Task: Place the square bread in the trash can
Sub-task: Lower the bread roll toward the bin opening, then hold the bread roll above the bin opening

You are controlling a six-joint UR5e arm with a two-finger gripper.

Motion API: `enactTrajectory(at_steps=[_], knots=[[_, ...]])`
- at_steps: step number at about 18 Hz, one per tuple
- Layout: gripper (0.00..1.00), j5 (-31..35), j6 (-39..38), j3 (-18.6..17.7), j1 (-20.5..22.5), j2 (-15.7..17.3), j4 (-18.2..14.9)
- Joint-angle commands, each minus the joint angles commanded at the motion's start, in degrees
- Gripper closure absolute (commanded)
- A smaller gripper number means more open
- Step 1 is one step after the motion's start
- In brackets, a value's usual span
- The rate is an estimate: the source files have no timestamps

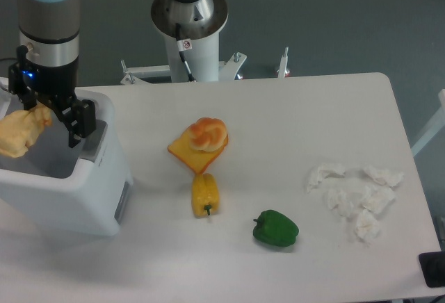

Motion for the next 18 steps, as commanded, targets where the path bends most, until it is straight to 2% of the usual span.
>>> enactTrajectory(at_steps=[5,18], knots=[[0.00,0.00,0.26,-3.08,-0.18,2.37,0.09],[0.00,-0.62,-0.44,-2.56,-0.09,2.55,0.00]])
